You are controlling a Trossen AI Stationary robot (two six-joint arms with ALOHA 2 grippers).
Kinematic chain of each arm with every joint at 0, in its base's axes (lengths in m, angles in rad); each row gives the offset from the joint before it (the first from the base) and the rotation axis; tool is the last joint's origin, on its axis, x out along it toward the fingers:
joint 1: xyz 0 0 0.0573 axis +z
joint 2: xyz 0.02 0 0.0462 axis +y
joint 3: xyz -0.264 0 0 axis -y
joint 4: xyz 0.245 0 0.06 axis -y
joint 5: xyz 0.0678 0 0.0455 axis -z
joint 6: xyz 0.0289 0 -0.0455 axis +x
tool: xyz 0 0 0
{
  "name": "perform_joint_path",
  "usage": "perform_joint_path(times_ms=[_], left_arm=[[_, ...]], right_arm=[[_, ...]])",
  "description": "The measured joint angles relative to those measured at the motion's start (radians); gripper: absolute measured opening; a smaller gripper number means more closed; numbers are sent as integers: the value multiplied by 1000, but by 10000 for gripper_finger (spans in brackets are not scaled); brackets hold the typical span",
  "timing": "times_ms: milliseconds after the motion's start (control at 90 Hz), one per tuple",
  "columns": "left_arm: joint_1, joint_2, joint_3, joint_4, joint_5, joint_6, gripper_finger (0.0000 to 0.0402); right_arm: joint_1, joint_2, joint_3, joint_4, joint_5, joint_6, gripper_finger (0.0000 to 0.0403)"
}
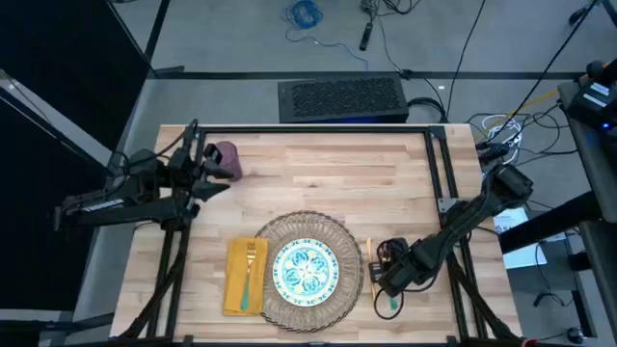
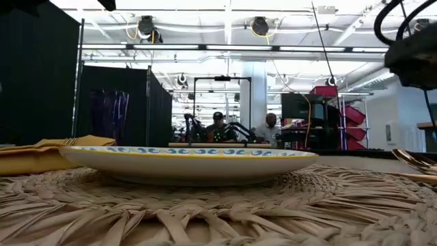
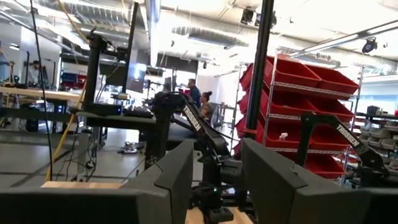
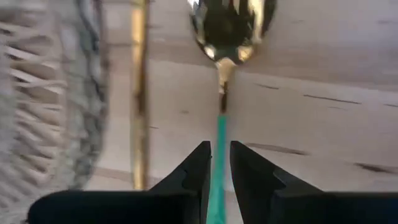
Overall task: Set table place
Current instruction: Put the green spoon to the right of the gold knife
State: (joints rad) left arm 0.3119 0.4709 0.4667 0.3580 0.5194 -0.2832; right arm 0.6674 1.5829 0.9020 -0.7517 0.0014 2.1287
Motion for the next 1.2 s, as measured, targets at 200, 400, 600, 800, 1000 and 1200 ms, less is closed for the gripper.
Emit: perform_joint_path(times_ms=[200, 400, 600, 800, 1000, 1200], left_arm=[[0, 0, 0, 0, 0, 0, 121], [0, 0, 0, 0, 0, 0, 121], [0, 0, 0, 0, 0, -1, 121], [0, 0, 0, 0, 0, 0, 121], [0, 0, 0, 0, 0, -1, 121], [0, 0, 0, 0, 0, -1, 121]], right_arm=[[2, 3, 0, 1, 0, 3, 45], [-1, 38, 0, 37, 0, 5, 45], [-7, 81, 0, 50, -2, -1, 45], [-6, 81, 0, 39, -3, 2, 27], [-24, 81, 0, 4, 2, 1, 8], [-64, 81, 0, 2, 4, -49, 6]])
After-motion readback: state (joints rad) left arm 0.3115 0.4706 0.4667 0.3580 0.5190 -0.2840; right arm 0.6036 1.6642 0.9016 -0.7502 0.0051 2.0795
